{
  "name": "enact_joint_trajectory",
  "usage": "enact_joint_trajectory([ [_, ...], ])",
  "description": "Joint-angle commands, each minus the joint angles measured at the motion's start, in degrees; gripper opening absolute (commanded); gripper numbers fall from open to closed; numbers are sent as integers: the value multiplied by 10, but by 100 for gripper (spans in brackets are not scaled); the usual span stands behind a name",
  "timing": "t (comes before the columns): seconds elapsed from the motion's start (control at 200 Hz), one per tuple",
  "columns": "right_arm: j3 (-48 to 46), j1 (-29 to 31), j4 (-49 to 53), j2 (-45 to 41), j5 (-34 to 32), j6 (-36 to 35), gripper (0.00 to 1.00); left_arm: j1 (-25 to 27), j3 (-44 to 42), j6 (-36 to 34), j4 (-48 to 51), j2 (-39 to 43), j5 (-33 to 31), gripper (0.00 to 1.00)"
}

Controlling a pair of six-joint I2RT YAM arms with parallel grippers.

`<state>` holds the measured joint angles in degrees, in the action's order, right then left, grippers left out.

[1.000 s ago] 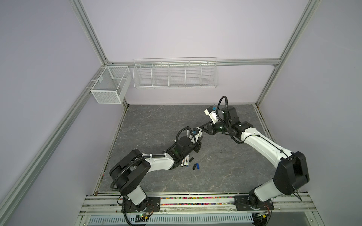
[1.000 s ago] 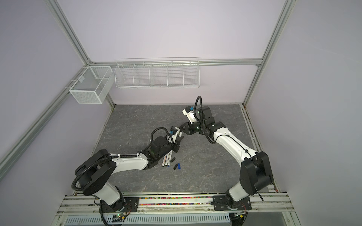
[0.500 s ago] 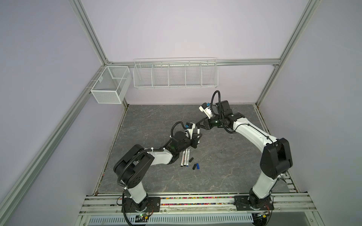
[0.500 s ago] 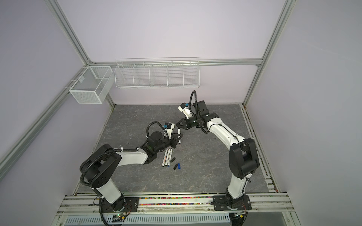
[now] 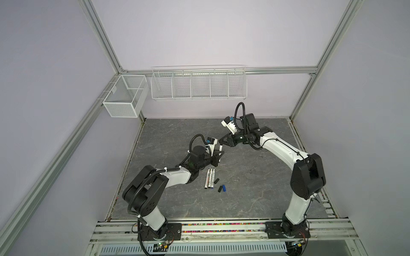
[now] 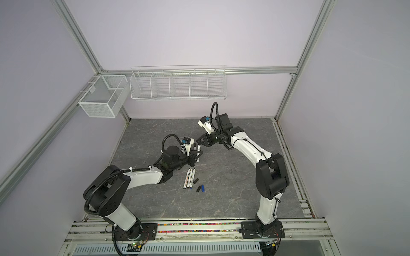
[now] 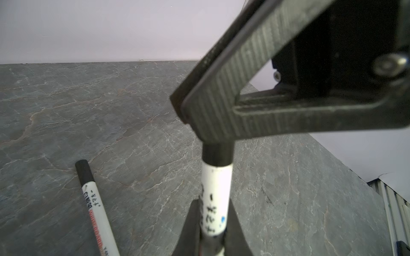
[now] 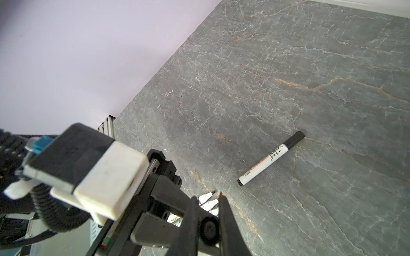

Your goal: Insert the pens into the pen caps

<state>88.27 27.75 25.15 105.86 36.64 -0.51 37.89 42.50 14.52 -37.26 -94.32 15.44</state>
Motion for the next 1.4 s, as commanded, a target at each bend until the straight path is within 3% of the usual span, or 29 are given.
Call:
enact_joint_trajectory([
  [0.0, -56, 30, 293, 51, -27, -43, 7, -74, 95, 47, -245, 72, -121, 0],
  [0.19, -47, 42, 321, 64, -54, -55, 7, -73, 117, 52, -248, 64, -108, 0],
  [0.58, -45, 44, 330, 73, -43, -63, 7, -97, 178, 17, -224, 71, -83, 0],
  [0.805, -46, 46, 335, 78, -55, -64, 7, -144, 175, 39, -240, 91, -91, 0],
  [1.395, -41, 49, 339, 84, -102, -61, 7, -186, 223, 109, -248, 68, -69, 0],
])
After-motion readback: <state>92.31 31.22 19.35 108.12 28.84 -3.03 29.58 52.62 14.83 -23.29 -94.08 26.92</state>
